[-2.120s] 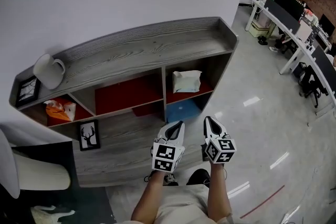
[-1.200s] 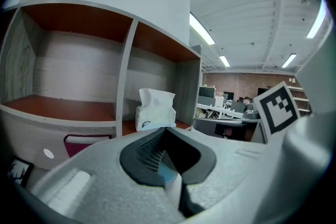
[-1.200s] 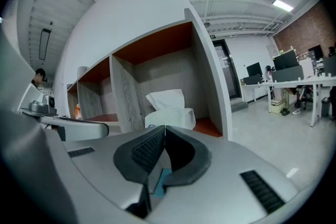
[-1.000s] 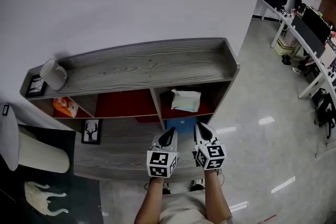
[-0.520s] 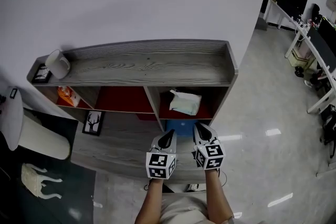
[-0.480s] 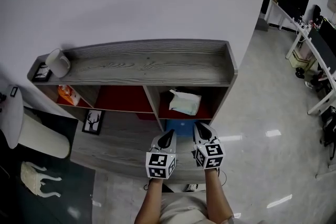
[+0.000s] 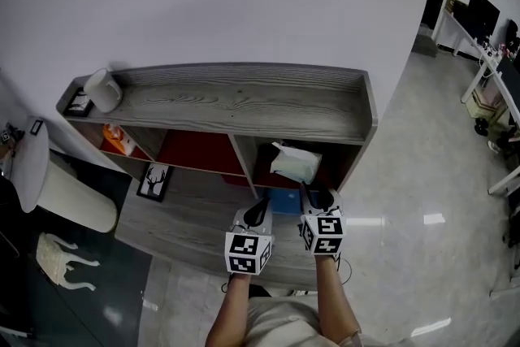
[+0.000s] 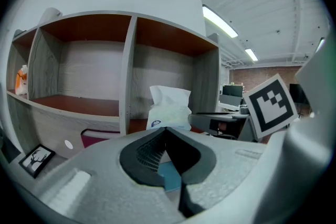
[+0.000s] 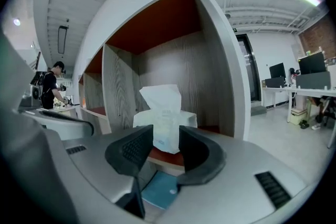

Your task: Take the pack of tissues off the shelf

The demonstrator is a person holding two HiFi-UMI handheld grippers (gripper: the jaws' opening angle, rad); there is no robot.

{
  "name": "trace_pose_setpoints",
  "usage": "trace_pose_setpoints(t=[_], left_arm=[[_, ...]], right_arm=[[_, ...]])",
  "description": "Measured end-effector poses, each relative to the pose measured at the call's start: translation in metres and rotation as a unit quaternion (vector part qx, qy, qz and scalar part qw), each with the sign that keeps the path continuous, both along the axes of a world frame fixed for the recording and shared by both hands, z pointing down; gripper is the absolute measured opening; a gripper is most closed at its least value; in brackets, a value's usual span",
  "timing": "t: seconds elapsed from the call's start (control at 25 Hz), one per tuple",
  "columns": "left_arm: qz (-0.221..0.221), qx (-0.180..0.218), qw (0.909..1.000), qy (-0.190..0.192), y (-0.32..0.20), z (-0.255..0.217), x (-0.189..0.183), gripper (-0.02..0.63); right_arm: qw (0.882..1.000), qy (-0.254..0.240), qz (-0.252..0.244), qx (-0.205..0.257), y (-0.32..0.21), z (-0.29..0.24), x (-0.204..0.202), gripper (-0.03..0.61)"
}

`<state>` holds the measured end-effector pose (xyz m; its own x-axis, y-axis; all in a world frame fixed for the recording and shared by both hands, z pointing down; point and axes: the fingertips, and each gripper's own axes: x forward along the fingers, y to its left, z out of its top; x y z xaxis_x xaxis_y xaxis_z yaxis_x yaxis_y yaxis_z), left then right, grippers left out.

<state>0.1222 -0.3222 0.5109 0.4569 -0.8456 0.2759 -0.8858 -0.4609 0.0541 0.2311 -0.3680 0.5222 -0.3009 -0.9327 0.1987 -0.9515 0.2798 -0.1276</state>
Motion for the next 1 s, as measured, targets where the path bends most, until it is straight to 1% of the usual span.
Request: trace_pose_setpoints(t=[0.28, 0.52, 0.56, 0.68, 0.8, 1.0], left_arm=[[-0.007, 0.000, 1.0000, -0.003, -0.010, -0.004, -0.012, 0.009], [-0.021, 0.004, 0.9997, -0.008, -0.015, -0.008, -0.032, 0.009], [-0.024, 0.004, 0.9996, -0.009, -0.015, -0.008, -0.035, 0.009], [-0.032, 0.002, 0.9995, -0.008, -0.015, -0.007, -0.041, 0.008], [-0.034, 0.000, 0.9994, -0.006, -0.014, -0.007, -0.041, 0.008], [-0.031, -0.001, 0.9995, -0.007, -0.010, -0.005, -0.033, 0.009]], right_arm=[[0.999, 0.012, 0.049, -0.017, -0.019, 0.007, 0.003, 0.167], [0.997, 0.007, 0.064, -0.030, -0.031, 0.016, 0.005, 0.166], [0.997, 0.003, 0.065, -0.033, -0.032, 0.017, 0.006, 0.152], [0.997, -0.008, 0.064, -0.036, -0.031, 0.020, 0.008, 0.075], [0.998, -0.015, 0.060, -0.031, -0.030, 0.017, 0.009, 0.049], [0.998, -0.025, 0.050, -0.014, -0.026, 0.007, 0.008, 0.035]])
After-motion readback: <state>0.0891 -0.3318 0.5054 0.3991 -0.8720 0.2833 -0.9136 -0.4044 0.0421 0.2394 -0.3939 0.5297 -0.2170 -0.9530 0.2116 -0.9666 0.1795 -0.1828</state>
